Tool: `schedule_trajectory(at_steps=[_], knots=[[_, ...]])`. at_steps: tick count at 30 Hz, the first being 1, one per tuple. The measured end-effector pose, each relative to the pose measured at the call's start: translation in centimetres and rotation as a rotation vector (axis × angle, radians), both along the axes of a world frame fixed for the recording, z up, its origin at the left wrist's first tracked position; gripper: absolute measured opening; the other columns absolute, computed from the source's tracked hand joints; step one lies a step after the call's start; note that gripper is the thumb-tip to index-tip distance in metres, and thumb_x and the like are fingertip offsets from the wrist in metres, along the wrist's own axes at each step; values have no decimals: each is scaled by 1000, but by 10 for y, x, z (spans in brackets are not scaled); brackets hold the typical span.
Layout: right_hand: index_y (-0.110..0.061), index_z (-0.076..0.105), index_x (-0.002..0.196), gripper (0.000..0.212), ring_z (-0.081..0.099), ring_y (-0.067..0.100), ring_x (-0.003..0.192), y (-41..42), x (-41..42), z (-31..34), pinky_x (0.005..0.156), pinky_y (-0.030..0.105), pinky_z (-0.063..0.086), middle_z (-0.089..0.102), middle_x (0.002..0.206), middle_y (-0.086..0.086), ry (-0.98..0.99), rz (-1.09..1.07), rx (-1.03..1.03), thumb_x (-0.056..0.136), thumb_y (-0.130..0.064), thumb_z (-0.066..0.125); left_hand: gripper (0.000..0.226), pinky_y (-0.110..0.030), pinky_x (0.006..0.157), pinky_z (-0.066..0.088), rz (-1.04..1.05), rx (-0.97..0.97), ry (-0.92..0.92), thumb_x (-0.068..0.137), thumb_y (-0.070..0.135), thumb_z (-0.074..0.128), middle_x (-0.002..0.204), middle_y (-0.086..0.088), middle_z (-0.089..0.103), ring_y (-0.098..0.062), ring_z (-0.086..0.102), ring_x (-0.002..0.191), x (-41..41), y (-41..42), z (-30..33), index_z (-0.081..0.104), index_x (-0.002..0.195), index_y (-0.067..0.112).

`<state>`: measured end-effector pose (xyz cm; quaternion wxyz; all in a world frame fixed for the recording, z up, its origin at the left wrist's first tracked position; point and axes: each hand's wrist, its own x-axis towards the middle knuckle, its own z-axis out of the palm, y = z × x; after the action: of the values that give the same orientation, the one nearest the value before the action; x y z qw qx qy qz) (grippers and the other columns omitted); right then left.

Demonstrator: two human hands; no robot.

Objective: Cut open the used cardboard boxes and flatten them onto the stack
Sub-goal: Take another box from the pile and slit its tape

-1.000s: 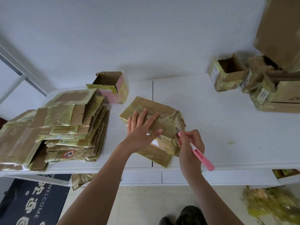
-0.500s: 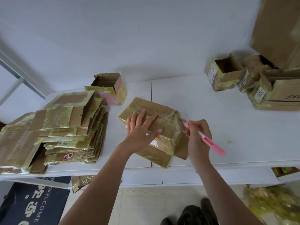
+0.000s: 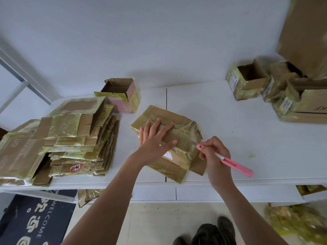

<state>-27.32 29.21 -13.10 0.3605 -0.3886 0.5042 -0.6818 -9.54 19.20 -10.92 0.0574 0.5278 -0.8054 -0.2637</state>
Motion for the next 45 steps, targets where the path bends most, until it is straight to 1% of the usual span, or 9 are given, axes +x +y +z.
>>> schedule_trajectory(at_steps=[9, 13, 17, 23, 31, 35, 39, 42, 45], knots=[[-6, 53, 95, 7, 57, 5, 70, -54, -19, 4, 63, 17, 46, 59, 81, -1, 103, -120, 67, 100, -11, 54, 40, -49, 119, -11, 213, -116, 212, 91, 50, 58, 155, 0, 20, -17, -2, 147, -15, 10, 6, 54, 128, 37], [-7, 51, 96, 8, 56, 4, 63, -43, -4, -2, 54, 20, 45, 59, 79, -2, 280, -163, 12, 101, -13, 52, 74, -49, 119, 14, 602, -131, 51, 84, 54, 67, 153, -5, 6, -32, 6, 141, -6, 9, 15, 33, 137, 14], [-13, 52, 97, 6, 60, 15, 63, -9, 26, -16, 55, 25, 47, 60, 78, -2, 279, -190, -34, 101, -17, 51, 55, -47, 105, 33, 785, 44, 74, 91, 27, 52, 138, -16, 28, -39, 30, 129, -8, 2, 32, 31, 136, 2], [-15, 53, 95, 5, 72, 20, 62, -8, 22, -11, 76, 27, 52, 70, 72, 3, 60, -109, -40, 100, -15, 53, 137, -50, 115, 21, 568, 9, -351, 64, 88, 54, 158, -26, 7, -39, 13, 145, -43, 13, 37, 0, 151, -3], [-23, 55, 93, 16, 66, 15, 95, -29, -30, -2, 82, 21, 48, 63, 92, 14, -14, -369, -50, 98, -8, 55, 103, -39, 117, -19, -208, -220, -218, 65, 4, 74, 160, 9, -1, -16, -10, 149, -18, 2, 41, 22, 148, 34], [-15, 54, 92, 9, 69, 22, 102, -31, -17, -14, 84, 24, 51, 65, 96, 14, -73, -173, 29, 99, -10, 56, 102, -43, 120, -12, -154, -82, 21, 69, 16, 79, 160, 11, 13, -11, -1, 150, -2, -16, 46, 22, 150, 38], [-13, 54, 93, 6, 71, 25, 100, -33, 8, -23, 80, 27, 52, 67, 98, 8, -71, -82, 63, 99, -15, 56, 147, -42, 116, -15, -254, -217, -389, 53, 53, 88, 154, 13, -30, -19, -28, 145, -4, -20, 33, -17, 153, 30], [-13, 54, 94, 7, 72, 23, 99, -37, 10, -19, 76, 18, 50, 67, 97, 8, -90, -97, 67, 99, -15, 56, 132, -42, 122, 0, -214, -409, -480, 70, 28, 83, 162, -1, -8, -28, -9, 150, -15, -22, 31, -20, 152, 27], [-12, 54, 95, 6, 69, 35, 103, -40, -3, -14, 83, 29, 52, 65, 100, 15, -112, -110, 34, 100, -15, 55, 130, -44, 118, 25, -236, -280, -349, 60, 41, 86, 157, 1, 14, -24, 13, 144, -17, -31, 37, 0, 156, 26]])
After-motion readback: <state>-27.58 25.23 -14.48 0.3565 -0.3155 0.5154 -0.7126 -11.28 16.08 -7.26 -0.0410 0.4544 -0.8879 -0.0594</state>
